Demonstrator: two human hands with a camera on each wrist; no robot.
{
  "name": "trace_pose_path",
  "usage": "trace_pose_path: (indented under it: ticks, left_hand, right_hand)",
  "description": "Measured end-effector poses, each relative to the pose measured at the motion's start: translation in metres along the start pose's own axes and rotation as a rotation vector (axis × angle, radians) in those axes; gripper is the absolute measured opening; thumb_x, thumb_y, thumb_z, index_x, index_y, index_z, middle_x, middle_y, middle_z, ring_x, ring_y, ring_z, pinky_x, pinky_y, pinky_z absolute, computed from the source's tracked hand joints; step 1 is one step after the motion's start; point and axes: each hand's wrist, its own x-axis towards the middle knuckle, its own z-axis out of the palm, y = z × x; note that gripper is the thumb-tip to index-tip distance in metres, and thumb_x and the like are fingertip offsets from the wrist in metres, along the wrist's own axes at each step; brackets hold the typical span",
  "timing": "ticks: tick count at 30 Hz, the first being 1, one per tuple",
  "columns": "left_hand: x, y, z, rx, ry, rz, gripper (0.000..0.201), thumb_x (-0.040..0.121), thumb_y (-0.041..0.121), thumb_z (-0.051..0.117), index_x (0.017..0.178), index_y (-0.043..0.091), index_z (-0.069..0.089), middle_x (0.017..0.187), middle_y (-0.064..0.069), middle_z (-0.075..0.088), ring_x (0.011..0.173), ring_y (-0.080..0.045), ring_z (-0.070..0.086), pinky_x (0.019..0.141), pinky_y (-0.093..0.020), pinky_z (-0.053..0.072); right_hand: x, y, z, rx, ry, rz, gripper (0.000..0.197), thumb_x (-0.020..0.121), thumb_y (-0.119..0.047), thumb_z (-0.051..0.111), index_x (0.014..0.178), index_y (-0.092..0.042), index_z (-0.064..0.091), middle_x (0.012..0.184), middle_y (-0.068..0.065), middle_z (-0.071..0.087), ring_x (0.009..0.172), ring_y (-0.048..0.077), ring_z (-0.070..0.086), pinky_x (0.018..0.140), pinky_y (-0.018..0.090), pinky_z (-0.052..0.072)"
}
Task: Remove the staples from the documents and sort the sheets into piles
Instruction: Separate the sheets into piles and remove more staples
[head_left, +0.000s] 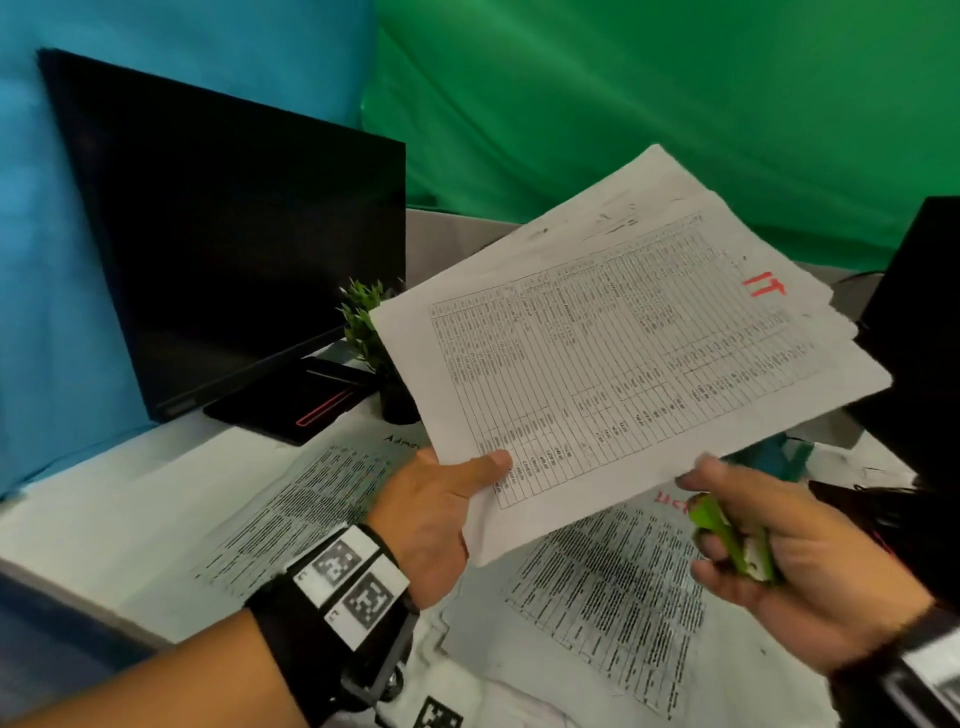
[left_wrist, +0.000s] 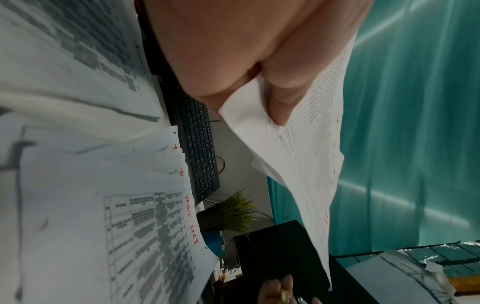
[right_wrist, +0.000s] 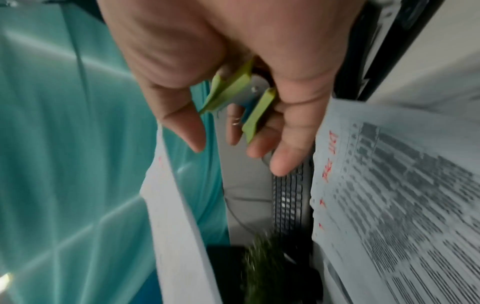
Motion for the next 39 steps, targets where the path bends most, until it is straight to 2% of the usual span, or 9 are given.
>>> trace_pose_path:
  ticks: [4,13,16,19,25,28,32,35,39]
  left_hand:
    - [-0.009,-0.008,0.014,-0.051,-0.034,0.027,0.043,0.086,-0.002,0.064,0.129,0.005,0.065,0.123,-0.017,0.073,0.116,-0.034,0.069,0.106,-0.052,0.048]
    - [-0.017,0.034,-0.027,0.052,-0.3,-0.126,0.076,0.055,0.028,0.095,0.125,0.009,0.072,0.129,-0.021,0.068,0.107,-0.039,0.071,0.09,-0.062,0.057]
    - [0.002,0.066,-0.024,0.258,-0.321,-0.094,0.059,0.084,0.035,0.074,0.133,0.005,0.065,0.132,-0.023,0.065,0.11,-0.037,0.068,0.099,-0.056,0.052]
    - [0.021,0.065,-0.008,0.349,-0.197,-0.09,0.038,0.093,0.008,0.063,0.131,0.005,0.065,0.128,-0.019,0.07,0.115,-0.038,0.069,0.103,-0.059,0.051]
    - [0.032,0.056,-0.019,0.474,0.07,0.058,0.033,0.09,-0.003,0.068,0.122,0.004,0.07,0.116,-0.018,0.075,0.107,-0.039,0.072,0.098,-0.061,0.053]
    - [0.031,0.073,-0.03,0.458,0.109,0.111,0.033,0.091,-0.003,0.067,0.123,0.004,0.069,0.117,-0.018,0.075,0.107,-0.039,0.072,0.098,-0.06,0.054]
    - [0.026,0.088,-0.03,0.439,0.067,0.116,0.034,0.093,-0.003,0.063,0.125,0.008,0.067,0.118,-0.015,0.075,0.107,-0.037,0.073,0.096,-0.057,0.056]
    - [0.023,0.089,-0.021,0.407,0.0,0.103,0.033,0.096,-0.001,0.058,0.124,0.012,0.068,0.119,-0.013,0.075,0.106,-0.034,0.073,0.088,-0.051,0.061]
    - [0.022,0.084,-0.007,0.362,-0.098,0.038,0.032,0.101,0.008,0.053,0.131,0.01,0.064,0.123,-0.015,0.073,0.111,-0.036,0.071,0.085,-0.049,0.062]
  right_hand:
    - [0.012,0.002,0.032,0.058,0.177,-0.126,0.024,0.082,-0.036,0.075,0.093,-0.018,0.063,0.071,0.001,0.062,0.057,0.014,0.052,0.053,0.029,0.046]
    - [0.029,-0.02,-0.008,-0.14,0.1,-0.095,0.035,0.081,-0.011,0.07,0.115,-0.006,0.068,0.106,0.015,0.076,0.097,0.034,0.073,0.098,0.058,0.051]
    - [0.033,-0.02,-0.026,-0.292,-0.016,0.018,0.04,0.08,-0.003,0.068,0.12,-0.008,0.066,0.108,0.014,0.076,0.099,0.038,0.073,0.095,0.056,0.053]
    - [0.038,-0.009,-0.027,-0.379,-0.055,0.087,0.041,0.077,-0.007,0.074,0.118,-0.012,0.068,0.107,0.013,0.076,0.099,0.037,0.073,0.096,0.055,0.053]
    - [0.061,0.011,-0.051,-0.681,0.063,0.198,0.048,0.068,-0.047,0.083,0.092,-0.007,0.073,0.072,0.002,0.06,0.057,0.015,0.048,0.049,0.025,0.04]
    - [0.068,0.021,-0.062,-1.151,-0.023,0.216,0.027,0.084,-0.037,0.077,0.099,-0.015,0.074,0.09,-0.002,0.067,0.075,0.016,0.061,0.07,0.029,0.056]
    - [0.065,0.01,-0.052,-1.523,-0.045,0.15,0.072,0.074,-0.06,0.076,0.136,-0.031,0.054,0.128,-0.005,0.06,0.105,0.012,0.057,0.098,0.03,0.05]
    - [0.065,-0.015,-0.033,-0.98,0.112,-0.155,0.058,0.071,-0.062,0.074,0.12,-0.034,0.061,0.119,-0.003,0.068,0.102,0.013,0.065,0.089,0.035,0.056]
    - [0.066,-0.037,-0.001,-0.389,0.132,-0.26,0.004,0.092,-0.022,0.07,0.095,-0.02,0.071,0.105,0.006,0.077,0.084,0.019,0.076,0.073,0.039,0.063]
